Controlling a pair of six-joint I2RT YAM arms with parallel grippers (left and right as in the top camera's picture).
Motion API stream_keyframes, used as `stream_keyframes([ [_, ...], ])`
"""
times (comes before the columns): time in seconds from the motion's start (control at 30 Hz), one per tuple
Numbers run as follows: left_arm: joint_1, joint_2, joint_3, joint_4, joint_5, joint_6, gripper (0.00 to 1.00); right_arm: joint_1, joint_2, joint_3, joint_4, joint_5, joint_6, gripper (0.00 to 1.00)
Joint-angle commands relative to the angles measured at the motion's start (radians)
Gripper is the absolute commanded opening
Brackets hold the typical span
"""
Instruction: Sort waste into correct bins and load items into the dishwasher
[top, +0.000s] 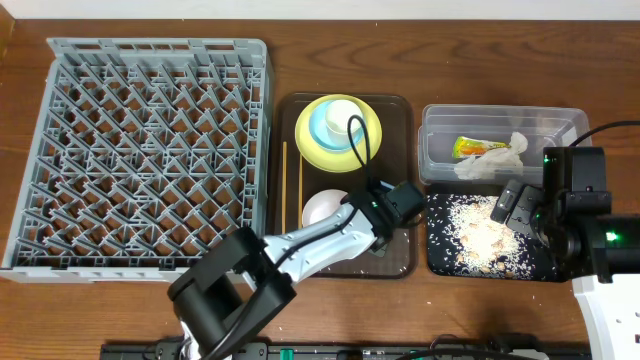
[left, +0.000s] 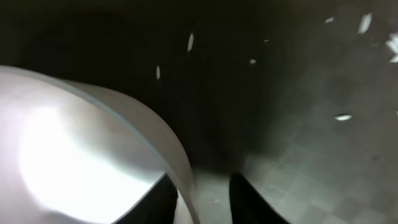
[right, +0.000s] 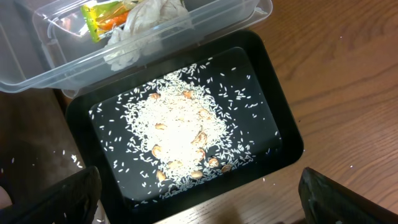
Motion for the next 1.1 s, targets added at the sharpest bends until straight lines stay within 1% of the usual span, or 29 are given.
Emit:
stream_keyframes([
  [0.0,-0.002,0.005,-0.006,-0.004,-0.013,0.010,0.20,-0.008,0.001,0.005,-0.001,0.007,-0.003,0.99],
  [0.03,-0.002,0.005,-0.006,-0.004,-0.013,0.010,0.15,-0.008,0.001,0.005,-0.001,0.007,-0.003,0.99],
  [0.1,-0.002,0.004,-0.006,-0.006,-0.013,0.011,0.08,-0.008,0.001,0.005,-0.001,0.007,-0.003,0.99],
  [0.23,0.004,-0.031,0.036,-0.044,-0.013,0.027,0.08,-0.008,0.001,0.005,-0.001,0.007,-0.003,0.99],
  [0.37,0.023,-0.120,0.096,-0.073,0.000,0.038,0.08,-0.008,0.001,0.005,-0.001,0.007,-0.003,0.99],
  [0.5,0.086,-0.235,0.125,-0.077,0.116,0.093,0.08,-0.008,0.001,0.005,-0.001,0.007,-0.003,0.99],
  [0.57,0.147,-0.298,0.131,-0.076,0.193,0.121,0.07,-0.008,0.001,0.005,-0.001,0.007,-0.003,0.99],
  [0.63,0.232,-0.360,0.134,-0.076,0.302,0.151,0.08,-0.008,0.001,0.005,-0.001,0.007,-0.003,0.99],
  [0.7,0.334,-0.412,0.134,-0.077,0.463,0.177,0.07,-0.008,0.001,0.005,-0.001,0.007,-0.003,0.99],
  [0.77,0.440,-0.448,0.134,-0.078,0.670,0.237,0.08,-0.008,0.001,0.005,-0.001,0.007,-0.003,0.99],
  [0.8,0.496,-0.462,0.134,-0.082,0.747,0.249,0.08,-0.008,0.001,0.005,-0.001,0.007,-0.003,0.99],
  [0.97,0.764,-0.484,0.134,-0.093,0.986,0.249,0.07,-0.008,0.001,0.005,-0.001,0.007,-0.003,0.99],
  [1.0,0.803,-0.481,0.134,-0.103,1.023,0.249,0.08,-0.008,0.001,0.005,-0.001,0.007,-0.003,0.99],
  [1.07,0.854,-0.477,0.132,-0.139,1.047,0.265,0.08,-0.008,0.001,0.005,-0.001,0.007,-0.003,0.99],
])
